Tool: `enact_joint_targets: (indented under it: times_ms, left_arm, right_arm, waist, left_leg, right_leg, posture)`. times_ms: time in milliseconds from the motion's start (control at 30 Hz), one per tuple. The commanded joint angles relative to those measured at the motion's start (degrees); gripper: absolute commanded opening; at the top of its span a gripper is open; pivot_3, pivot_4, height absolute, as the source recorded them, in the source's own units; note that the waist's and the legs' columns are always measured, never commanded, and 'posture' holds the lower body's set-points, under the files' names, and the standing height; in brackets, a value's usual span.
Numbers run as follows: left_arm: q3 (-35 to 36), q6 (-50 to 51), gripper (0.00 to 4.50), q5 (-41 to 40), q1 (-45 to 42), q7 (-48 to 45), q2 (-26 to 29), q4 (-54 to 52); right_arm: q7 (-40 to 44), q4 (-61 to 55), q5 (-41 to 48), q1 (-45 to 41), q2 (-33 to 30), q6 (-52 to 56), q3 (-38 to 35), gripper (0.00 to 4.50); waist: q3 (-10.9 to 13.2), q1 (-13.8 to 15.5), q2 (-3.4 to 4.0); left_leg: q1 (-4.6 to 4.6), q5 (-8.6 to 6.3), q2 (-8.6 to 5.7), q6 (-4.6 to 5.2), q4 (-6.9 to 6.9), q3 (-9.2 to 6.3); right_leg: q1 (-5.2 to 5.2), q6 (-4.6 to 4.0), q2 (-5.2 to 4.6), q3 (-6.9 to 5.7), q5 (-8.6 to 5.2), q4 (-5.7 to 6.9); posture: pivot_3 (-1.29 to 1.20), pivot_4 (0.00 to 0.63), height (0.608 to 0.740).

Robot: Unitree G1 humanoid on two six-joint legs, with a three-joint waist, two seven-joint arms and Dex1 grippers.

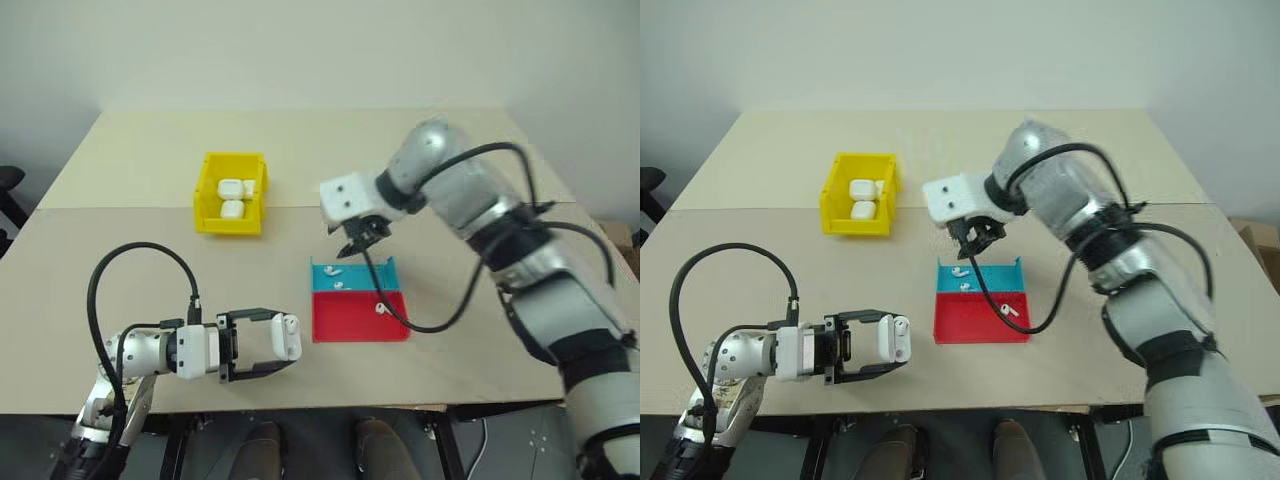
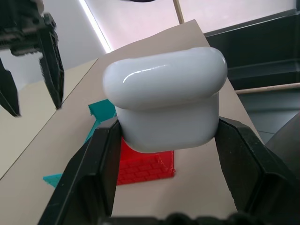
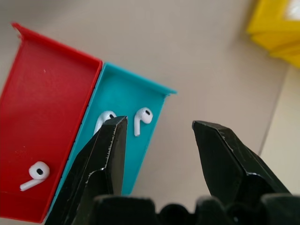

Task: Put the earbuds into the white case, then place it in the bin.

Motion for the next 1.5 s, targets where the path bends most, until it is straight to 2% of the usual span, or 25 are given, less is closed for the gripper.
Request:
enact_joint_targets:
  times_ms: [33, 200, 567, 1233, 1333, 1500]
  left_arm:
    - [-0.97, -1.71, 2.74, 0.98, 0.48, 1.80, -0.72, -1.81]
    - [-1.62, -2.79, 2.74, 2.42, 0.76, 2.74, -0.69, -1.58]
    - [-2.35, -4.01, 2.74, 3.32, 2.52, 4.21, 0.18, -2.35]
    - [-2.13, -4.11, 2.74, 3.12, 2.86, 4.73, 1.58, -2.29]
    - [-2.07, -4.07, 2.74, 3.31, 2.73, 4.89, 1.56, -2.18]
    - [-2.21, -3.83, 2.74, 3.36, 2.89, 5.08, 1.66, -2.42]
  right_arm:
    - [-1.75, 6.81, -4.95, -3.40, 3.83, -4.72, 0.96, 2.69]
    - [-2.97, 13.47, -8.62, -4.00, 8.96, -7.35, 1.22, 2.69]
    - [-8.35, 21.33, -15.14, -3.31, 14.17, -11.66, 1.00, 2.69]
    - [-8.39, 23.74, -17.86, -1.32, 15.35, -14.80, 0.50, 2.69]
    - [-8.50, 23.57, -18.18, -0.98, 15.18, -15.22, 0.41, 2.16]
    - [-8.17, 23.17, -18.42, -0.54, 14.99, -15.78, 0.17, 2.16]
  waist:
    - [0.00, -0.17, 0.00]
    - [0.00, -0.44, 0.01]
    - [0.01, -0.69, 0.02]
    - [0.01, -0.67, 0.03]
    - [0.01, -0.68, 0.03]
    - [0.01, -0.67, 0.03]
  left_leg:
    - [-0.04, 0.00, -0.01, 0.00, 0.00, 0.01]
    - [-0.01, 0.00, 0.03, 0.00, -0.03, -0.03]
    - [0.09, 0.01, 0.05, -0.02, -0.05, -0.04]
    - [0.11, 0.01, 0.04, -0.02, -0.06, -0.04]
    - [0.15, 0.01, 0.04, -0.02, -0.06, -0.04]
    - [0.20, 0.01, 0.05, -0.02, -0.06, -0.04]
  right_leg:
    - [-0.04, 0.02, -0.02, 0.01, 0.02, -0.01]
    - [-0.07, -0.01, 0.04, -0.01, 0.02, 0.08]
    - [-0.03, -0.03, 0.06, -0.01, 0.03, 0.14]
    - [-0.02, -0.04, 0.06, -0.01, 0.02, 0.16]
    - [0.01, -0.04, 0.06, -0.01, 0.03, 0.16]
    - [0.05, -0.04, 0.07, -0.01, 0.03, 0.18]
  posture:
    - [0.00, 0.150, 0.740]
    - [0.00, 0.150, 0.740]
    - [0.00, 0.150, 0.740]
    - [0.00, 0.150, 0.740]
    - [0.00, 0.150, 0.740]
    - [0.00, 0.150, 0.740]
